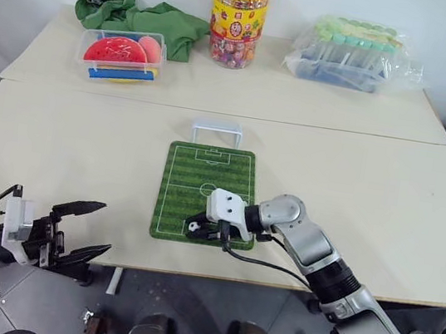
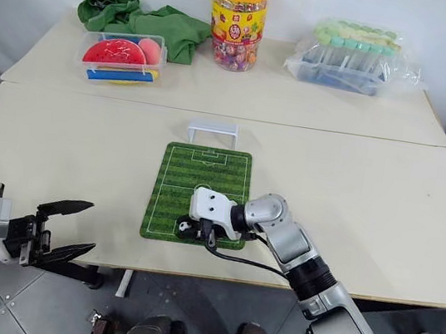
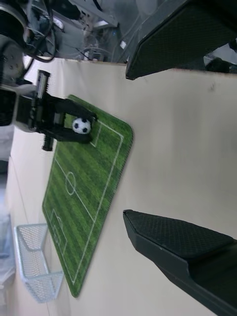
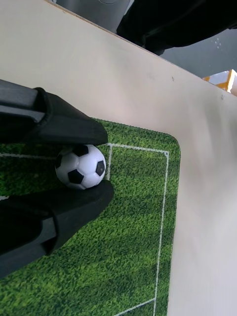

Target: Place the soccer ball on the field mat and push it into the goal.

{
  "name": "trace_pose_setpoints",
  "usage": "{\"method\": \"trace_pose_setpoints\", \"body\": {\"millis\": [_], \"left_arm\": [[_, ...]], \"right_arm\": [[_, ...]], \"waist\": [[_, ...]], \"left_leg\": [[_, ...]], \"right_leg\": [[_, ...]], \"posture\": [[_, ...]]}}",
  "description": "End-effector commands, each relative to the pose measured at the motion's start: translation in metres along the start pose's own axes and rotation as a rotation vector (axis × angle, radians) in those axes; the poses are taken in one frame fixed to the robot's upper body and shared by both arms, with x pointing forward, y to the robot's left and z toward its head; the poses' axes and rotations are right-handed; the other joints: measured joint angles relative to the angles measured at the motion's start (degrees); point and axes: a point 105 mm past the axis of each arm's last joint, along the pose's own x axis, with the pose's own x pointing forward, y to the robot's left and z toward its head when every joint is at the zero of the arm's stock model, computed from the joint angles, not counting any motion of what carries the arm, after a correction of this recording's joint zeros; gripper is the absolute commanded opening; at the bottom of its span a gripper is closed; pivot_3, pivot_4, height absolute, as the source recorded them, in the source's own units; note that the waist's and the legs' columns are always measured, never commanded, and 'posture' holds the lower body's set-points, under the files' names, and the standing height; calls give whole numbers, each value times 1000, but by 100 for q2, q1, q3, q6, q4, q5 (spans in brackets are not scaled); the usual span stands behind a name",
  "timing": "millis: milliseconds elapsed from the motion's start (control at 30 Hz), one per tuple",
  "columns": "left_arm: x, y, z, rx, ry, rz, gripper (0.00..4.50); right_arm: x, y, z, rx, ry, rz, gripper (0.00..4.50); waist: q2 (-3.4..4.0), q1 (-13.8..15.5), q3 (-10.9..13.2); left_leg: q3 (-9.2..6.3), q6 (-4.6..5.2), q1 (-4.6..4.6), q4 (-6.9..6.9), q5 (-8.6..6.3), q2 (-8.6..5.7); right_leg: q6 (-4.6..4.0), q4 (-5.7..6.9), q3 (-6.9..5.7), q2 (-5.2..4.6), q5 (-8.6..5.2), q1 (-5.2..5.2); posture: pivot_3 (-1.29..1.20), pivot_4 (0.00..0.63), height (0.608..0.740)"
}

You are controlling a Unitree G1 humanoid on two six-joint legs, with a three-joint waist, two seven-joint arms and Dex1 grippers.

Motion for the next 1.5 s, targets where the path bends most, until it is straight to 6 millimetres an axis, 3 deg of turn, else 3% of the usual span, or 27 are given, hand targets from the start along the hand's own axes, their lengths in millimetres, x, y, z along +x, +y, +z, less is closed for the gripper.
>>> {"method": "trace_pose_setpoints", "body": {"millis": [33, 400, 667, 867, 1100, 1233, 1300, 1433, 1467, 1500], "left_arm": [[-6, 2, 13, 32, -32, 19, 4500], [-11, 8, 28, 59, -101, 57, 4500], [-8, 9, 27, 59, -96, 55, 4500], [-5, 8, 26, 57, -97, 52, 4500], [-5, 6, 26, 54, -102, 44, 4500], [-8, 5, 26, 49, -96, 47, 4500], [-8, 4, 25, 46, -94, 44, 4500], [-6, 2, 25, 41, -98, 41, 4500], [-7, 2, 25, 39, -97, 38, 4500], [-7, 2, 25, 37, -96, 38, 4500]], "right_arm": [[-7, -6, 9, -31, -22, -18, 841], [-11, -8, 2, -14, -8, -26, 841], [-12, -4, 1, -11, -14, -10, 3349], [-12, -5, 13, -43, -37, -14, 3349], [-27, -8, 63, -128, -126, -49, 3349], [-32, 27, 62, -121, -122, 57, 2394], [-27, 39, 47, -99, -78, 98, 1704], [-20, 45, 35, -66, -53, 121, 306], [-19, 45, 33, -54, -53, 119, 35], [-17, 44, 31, -48, -50, 116, 35]], "waist": [[0, 1, 0], [0, 0, 0], [0, -1, 0], [0, -1, 0], [0, 4, 0], [-1, 48, 0], [-3, 66, -1], [-3, 45, -1], [-3, 31, -1], [-3, 24, -1]], "left_leg": [[0, 0, 0, 0, 0, -1], [0, 0, 0, 0, 0, -1], [0, -1, 0, 0, 0, 0], [0, -1, 0, 0, -1, 0], [0, -1, -1, 0, -1, 0], [-7, -4, 0, -3, -5, 0], [-12, -3, -1, -4, -9, -2], [0, -1, -1, -2, -11, -4], [3, -1, 0, -2, -11, -3], [6, -1, 2, -2, -11, 0]], "right_leg": [[0, 0, 0, 0, 0, 0], [0, 0, 1, 0, 0, 0], [0, 0, 0, 0, 0, 0], [0, 0, 0, 0, 0, 0], [0, -1, 1, 0, 0, 0], [0, -1, -1, 0, 0, 0], [0, -2, -4, 0, 0, 2], [0, -8, -1, 0, 0, 2], [0, -7, 0, 0, 0, 2], [0, -7, 0, 1, 0, 2]], "posture": [[0, 150, 740], [0, 150, 740], [0, 150, 740], [0, 150, 740], [0, 150, 740], [0, 150, 740], [0, 150, 740], [0, 150, 740], [0, 150, 740], [0, 150, 740]]}}
